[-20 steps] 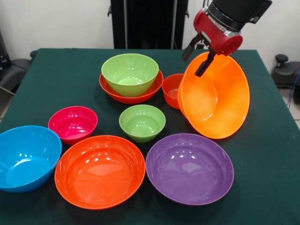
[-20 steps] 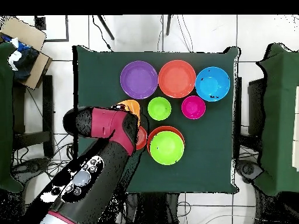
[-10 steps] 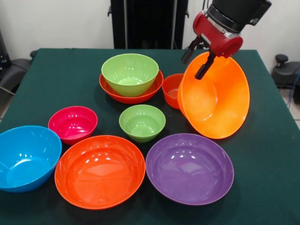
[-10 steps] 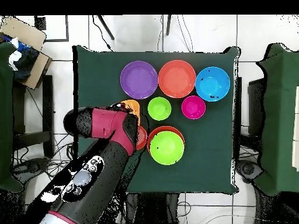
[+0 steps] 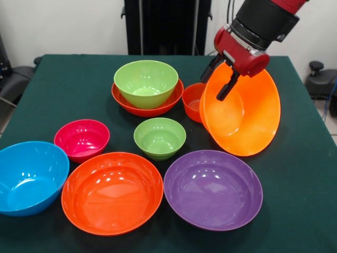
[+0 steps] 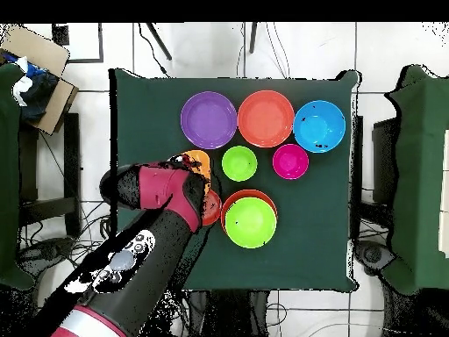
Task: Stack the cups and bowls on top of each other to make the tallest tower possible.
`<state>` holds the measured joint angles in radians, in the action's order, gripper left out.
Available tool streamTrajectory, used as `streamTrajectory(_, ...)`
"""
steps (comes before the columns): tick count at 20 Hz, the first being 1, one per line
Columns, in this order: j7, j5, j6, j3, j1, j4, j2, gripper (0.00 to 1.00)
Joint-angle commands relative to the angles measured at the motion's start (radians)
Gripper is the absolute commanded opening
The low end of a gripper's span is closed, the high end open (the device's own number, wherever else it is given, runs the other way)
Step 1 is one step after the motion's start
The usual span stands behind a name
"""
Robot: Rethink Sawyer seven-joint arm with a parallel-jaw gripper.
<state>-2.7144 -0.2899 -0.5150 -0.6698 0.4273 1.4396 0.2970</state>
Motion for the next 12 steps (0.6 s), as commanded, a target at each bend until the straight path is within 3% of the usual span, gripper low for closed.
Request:
streamTrajectory(1,-0.167,-0.006,0.101,0.081,0.025,0.037,-0.077,1.00)
streamTrajectory(12,-0.160,-0.018,0.130,0.068,0.042,0.051,-0.092,1.00)
